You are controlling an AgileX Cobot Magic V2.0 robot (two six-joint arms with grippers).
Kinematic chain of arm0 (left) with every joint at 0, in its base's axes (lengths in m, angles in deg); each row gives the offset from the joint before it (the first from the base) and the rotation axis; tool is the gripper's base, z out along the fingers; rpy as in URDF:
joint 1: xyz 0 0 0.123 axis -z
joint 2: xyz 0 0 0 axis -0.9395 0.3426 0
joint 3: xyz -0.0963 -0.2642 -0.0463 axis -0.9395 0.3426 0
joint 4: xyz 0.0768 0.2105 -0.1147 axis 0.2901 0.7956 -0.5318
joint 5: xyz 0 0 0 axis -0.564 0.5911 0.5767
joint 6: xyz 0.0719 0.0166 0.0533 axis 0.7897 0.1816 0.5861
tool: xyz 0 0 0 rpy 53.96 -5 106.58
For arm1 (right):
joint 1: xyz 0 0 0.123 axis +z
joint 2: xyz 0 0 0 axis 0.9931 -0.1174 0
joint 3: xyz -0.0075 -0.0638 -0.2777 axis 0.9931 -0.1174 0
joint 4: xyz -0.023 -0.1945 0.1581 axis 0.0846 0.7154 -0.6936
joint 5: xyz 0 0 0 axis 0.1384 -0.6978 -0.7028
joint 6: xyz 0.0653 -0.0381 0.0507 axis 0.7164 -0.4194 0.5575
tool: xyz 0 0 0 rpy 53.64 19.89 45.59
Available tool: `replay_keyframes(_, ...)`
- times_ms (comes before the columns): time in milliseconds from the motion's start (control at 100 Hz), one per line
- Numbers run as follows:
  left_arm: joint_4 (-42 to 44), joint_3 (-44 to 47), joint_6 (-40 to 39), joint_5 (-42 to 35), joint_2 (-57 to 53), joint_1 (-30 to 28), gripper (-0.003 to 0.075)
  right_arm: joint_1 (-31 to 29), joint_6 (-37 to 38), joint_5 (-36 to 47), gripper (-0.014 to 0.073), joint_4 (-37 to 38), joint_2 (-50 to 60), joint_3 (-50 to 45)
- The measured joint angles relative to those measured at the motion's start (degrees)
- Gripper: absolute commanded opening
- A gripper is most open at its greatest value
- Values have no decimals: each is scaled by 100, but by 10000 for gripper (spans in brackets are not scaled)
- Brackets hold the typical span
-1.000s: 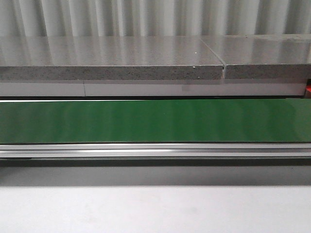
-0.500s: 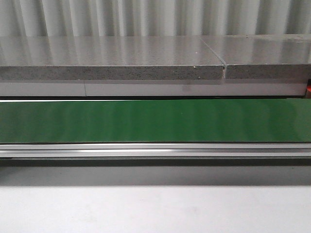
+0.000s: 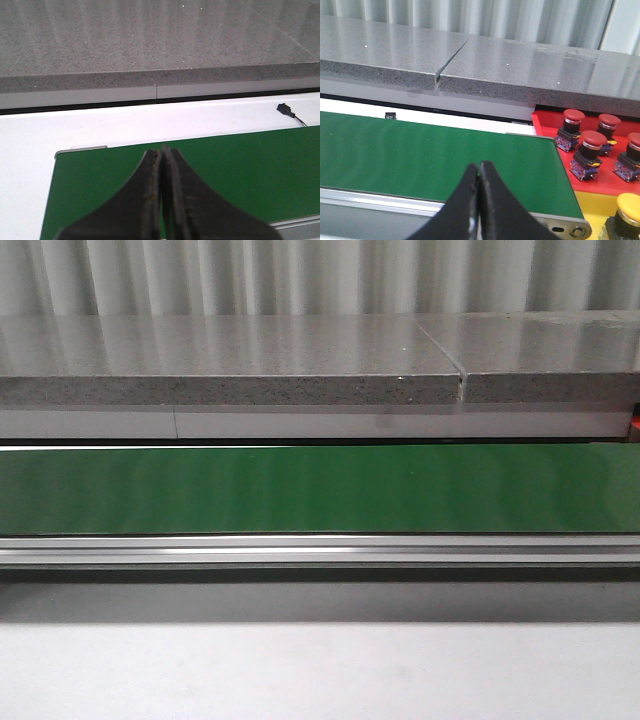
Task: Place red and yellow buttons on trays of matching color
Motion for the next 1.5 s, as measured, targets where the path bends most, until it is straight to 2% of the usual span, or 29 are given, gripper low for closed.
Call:
replay_keyframes(160,956,295,-1032,-313,-269,33,-20,0,0,0,-68,0,0,0)
replay_keyframes(490,1755,1526,-1739,-1234,-1319,33,-20,0,0,0,-68,0,0,0)
replay_keyframes(690,1893,2351,-1842,-1397,-2263,21,-20,0,0,0,-68,0,0,0)
replay_keyframes(920,1951,3149,-1933,-1430,-3277,-295,-20,0,0,0,-68,9,0,0)
replay_keyframes(1500,1951,3144,-1956,-1689,-3289,-365,-20,0,0,2,-68,9,0,0)
